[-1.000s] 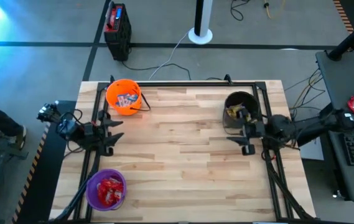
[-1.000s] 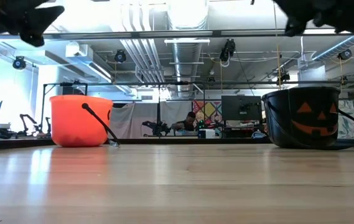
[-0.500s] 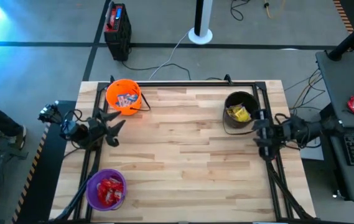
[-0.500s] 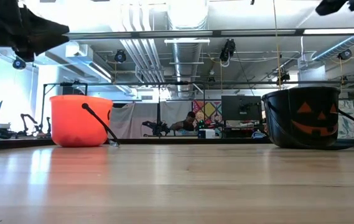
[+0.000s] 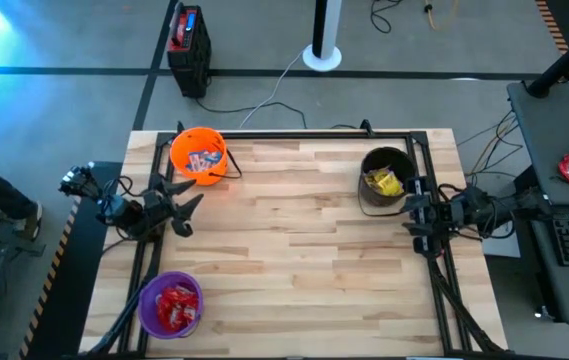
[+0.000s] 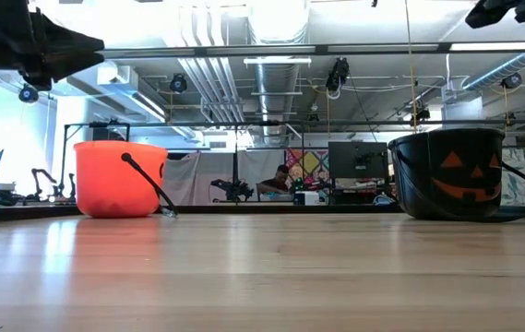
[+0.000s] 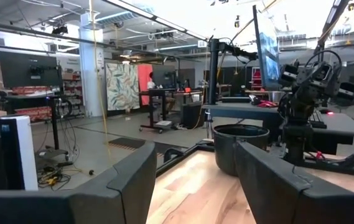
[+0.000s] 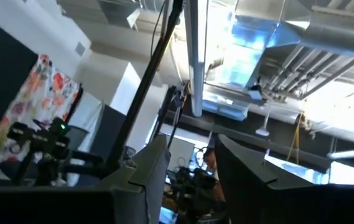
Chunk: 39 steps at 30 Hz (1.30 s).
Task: Sort candy by brand, put in halloween buckets
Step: Return to Home Position
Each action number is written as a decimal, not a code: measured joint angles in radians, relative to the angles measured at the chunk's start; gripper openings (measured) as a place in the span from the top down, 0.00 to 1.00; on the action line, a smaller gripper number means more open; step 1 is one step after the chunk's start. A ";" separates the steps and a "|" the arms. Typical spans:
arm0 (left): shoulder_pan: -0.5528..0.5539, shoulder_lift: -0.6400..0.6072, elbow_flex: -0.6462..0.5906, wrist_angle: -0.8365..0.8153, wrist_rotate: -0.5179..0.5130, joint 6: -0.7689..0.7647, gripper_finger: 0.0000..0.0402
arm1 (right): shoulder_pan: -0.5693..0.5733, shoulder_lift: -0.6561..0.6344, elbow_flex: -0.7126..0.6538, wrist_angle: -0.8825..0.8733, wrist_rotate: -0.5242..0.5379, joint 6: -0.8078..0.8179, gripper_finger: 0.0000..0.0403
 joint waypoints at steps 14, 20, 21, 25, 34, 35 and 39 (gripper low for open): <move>0.000 0.033 0.001 -0.004 0.000 0.000 0.50 | 0.031 -0.103 -0.001 -0.031 0.000 0.010 0.68; 0.000 0.039 0.001 -0.004 0.001 0.000 0.50 | 0.017 -0.188 -0.002 -0.258 -0.002 0.053 0.69; 0.000 0.038 0.001 -0.004 0.000 0.000 0.50 | 0.012 -0.188 -0.002 -0.300 -0.002 0.071 0.69; 0.000 0.038 0.001 -0.004 0.000 0.000 0.50 | 0.004 -0.188 -0.002 -0.546 0.000 0.086 0.68; 0.000 0.039 0.002 -0.004 0.000 0.000 0.50 | 0.004 -0.126 -0.001 -0.706 0.000 0.139 0.67; 0.000 0.039 0.002 -0.005 0.000 0.000 0.50 | 0.004 -0.118 -0.001 -0.706 0.000 0.139 0.67; 0.000 0.039 0.002 -0.004 0.000 0.000 0.50 | 0.004 -0.095 -0.001 -0.706 0.000 0.139 0.69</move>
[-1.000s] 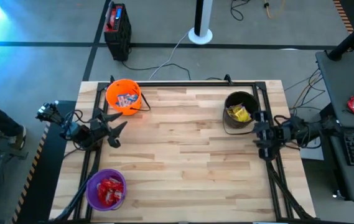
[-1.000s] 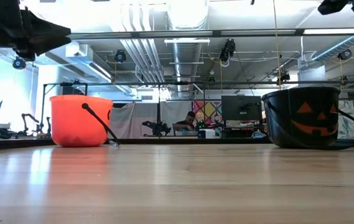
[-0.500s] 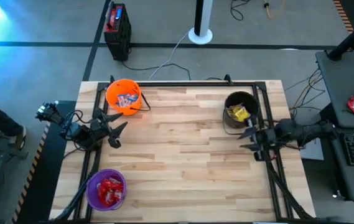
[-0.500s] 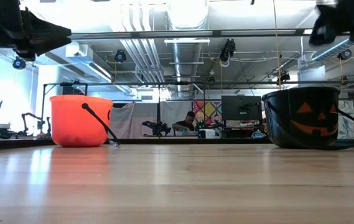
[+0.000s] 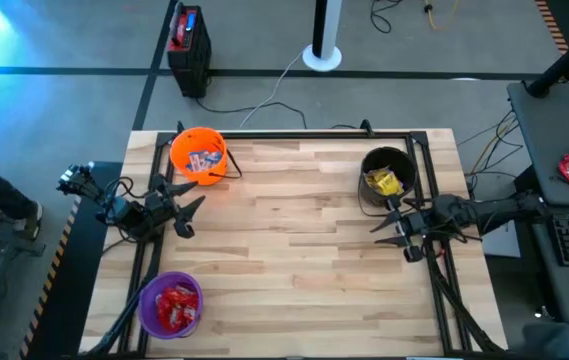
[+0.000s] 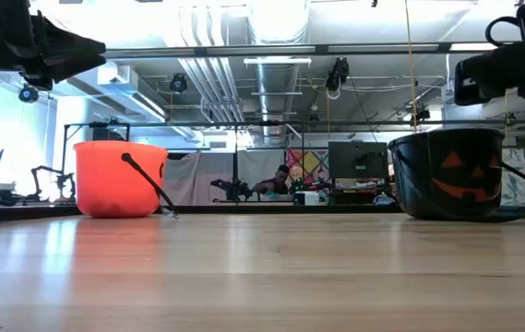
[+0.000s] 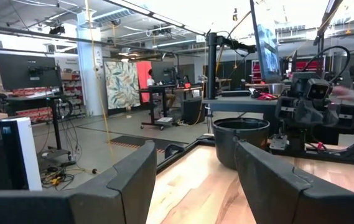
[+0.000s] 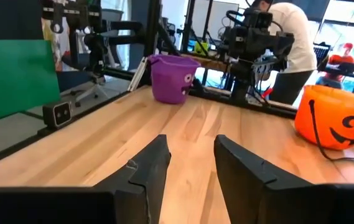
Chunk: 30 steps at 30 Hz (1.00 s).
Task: Sort candy by brand, put in halloween buckets
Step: Return to Home Position
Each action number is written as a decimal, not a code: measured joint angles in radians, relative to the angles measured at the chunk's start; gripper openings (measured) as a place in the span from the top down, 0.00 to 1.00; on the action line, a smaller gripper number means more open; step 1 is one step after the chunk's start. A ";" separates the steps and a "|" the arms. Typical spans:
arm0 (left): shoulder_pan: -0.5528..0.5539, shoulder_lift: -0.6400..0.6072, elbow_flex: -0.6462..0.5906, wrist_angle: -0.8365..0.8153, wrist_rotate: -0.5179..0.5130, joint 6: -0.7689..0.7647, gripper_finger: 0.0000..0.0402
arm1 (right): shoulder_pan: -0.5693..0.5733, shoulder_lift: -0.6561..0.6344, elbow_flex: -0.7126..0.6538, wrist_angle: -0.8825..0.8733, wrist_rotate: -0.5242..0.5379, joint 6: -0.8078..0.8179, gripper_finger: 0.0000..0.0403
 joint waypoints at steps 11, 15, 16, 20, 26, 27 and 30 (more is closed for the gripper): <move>0.000 0.000 0.000 0.000 0.000 0.000 0.50 | 0.000 0.018 0.002 0.000 0.000 0.000 0.68; 0.000 0.000 0.000 0.000 0.000 0.000 0.50 | 0.000 0.018 0.004 0.000 0.000 0.000 0.67; 0.000 0.000 0.000 0.000 0.000 0.000 0.50 | 0.000 0.018 0.005 0.000 0.000 0.000 0.67; 0.000 0.000 0.000 0.000 0.000 0.000 0.50 | 0.000 0.018 0.007 0.001 0.000 0.000 0.67; 0.000 0.000 0.000 0.000 0.000 0.000 0.50 | 0.000 0.018 0.008 0.001 0.000 0.000 0.69; 0.000 0.000 0.000 0.000 0.000 0.000 0.50 | 0.000 0.018 0.009 0.001 0.000 0.000 0.70; 0.000 0.000 0.000 0.000 0.000 0.000 0.50 | 0.000 0.018 0.010 0.002 0.000 0.000 0.70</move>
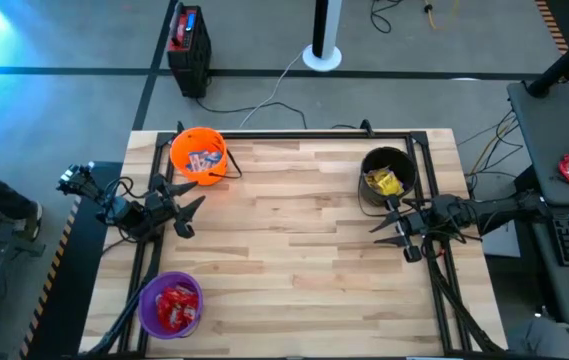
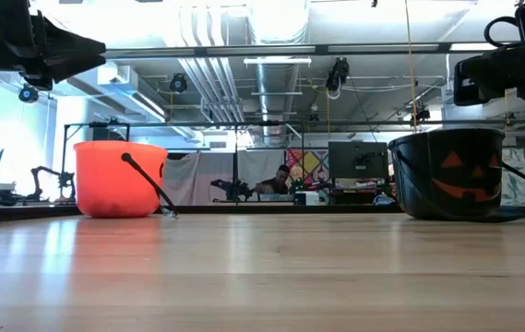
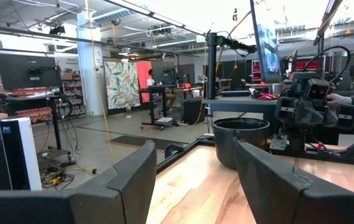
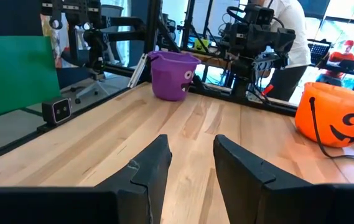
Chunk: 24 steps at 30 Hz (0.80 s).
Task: Sort candy by brand, put in halloween buckets
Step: Return to Home Position
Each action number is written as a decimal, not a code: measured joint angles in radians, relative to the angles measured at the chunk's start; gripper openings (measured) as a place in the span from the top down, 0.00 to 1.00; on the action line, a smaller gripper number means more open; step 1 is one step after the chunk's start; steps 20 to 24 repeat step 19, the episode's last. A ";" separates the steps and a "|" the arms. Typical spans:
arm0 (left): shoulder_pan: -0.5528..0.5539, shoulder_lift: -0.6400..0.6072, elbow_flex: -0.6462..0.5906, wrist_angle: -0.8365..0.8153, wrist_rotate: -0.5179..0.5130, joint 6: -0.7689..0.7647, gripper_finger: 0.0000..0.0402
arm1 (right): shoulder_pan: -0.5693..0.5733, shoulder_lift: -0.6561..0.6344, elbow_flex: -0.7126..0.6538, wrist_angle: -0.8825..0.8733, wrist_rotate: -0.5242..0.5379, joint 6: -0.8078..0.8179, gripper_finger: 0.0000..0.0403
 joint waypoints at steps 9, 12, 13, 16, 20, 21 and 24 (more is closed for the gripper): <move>0.000 0.000 0.000 0.000 0.000 0.000 0.50 | 0.000 0.000 0.001 0.000 0.000 0.000 0.69; 0.000 0.000 0.000 0.000 0.000 0.000 0.50 | 0.000 0.000 0.002 0.000 0.000 0.000 0.68; 0.000 0.000 0.000 0.000 0.000 0.000 0.50 | 0.000 0.000 0.002 0.000 0.000 0.000 0.67; 0.000 0.000 0.000 0.000 0.000 0.000 0.50 | 0.000 0.000 0.002 0.000 0.000 0.000 0.67; 0.000 0.000 0.000 0.000 0.000 0.000 0.50 | 0.000 0.000 0.002 0.000 0.000 0.000 0.67; 0.000 0.000 0.000 0.000 0.000 0.000 0.50 | 0.000 0.000 0.002 0.000 0.000 0.000 0.67; 0.000 0.000 0.000 0.000 0.000 0.000 0.50 | 0.000 0.000 0.002 0.000 0.000 0.000 0.67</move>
